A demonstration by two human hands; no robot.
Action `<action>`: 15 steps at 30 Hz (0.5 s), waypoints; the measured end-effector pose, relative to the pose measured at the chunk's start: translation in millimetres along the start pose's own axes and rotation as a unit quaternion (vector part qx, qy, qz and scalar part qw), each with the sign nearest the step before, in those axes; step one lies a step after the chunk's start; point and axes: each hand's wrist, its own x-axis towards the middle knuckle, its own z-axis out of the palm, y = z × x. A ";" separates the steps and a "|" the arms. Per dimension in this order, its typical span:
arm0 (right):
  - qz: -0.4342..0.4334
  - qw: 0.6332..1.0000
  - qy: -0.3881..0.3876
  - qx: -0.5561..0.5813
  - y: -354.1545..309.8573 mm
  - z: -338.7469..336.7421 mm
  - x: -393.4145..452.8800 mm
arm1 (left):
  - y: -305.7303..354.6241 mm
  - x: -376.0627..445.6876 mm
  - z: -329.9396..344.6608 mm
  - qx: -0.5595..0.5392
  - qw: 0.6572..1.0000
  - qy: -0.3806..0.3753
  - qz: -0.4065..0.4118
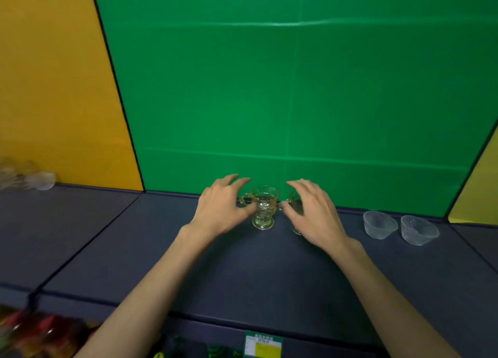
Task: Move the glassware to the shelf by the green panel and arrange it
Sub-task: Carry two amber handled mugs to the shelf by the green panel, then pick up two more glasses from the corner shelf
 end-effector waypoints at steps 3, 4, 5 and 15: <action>-0.043 0.999 -0.005 0.000 -25.8 7.0 4.9 | -11.3 -16.3 -14.8 0.066 0.998 0.010 -0.002; -0.052 0.999 -0.006 0.004 -35.2 11.0 6.6 | -17.1 -22.5 -19.5 0.084 0.996 0.011 -0.006; -0.061 0.998 -0.007 0.009 -45.2 15.4 8.1 | -24.2 -28.6 -24.3 0.100 0.995 0.012 -0.011; -0.145 0.985 -0.079 0.050 -166.8 75.9 20.8 | -129.3 -100.2 -75.8 0.160 0.981 0.027 -0.106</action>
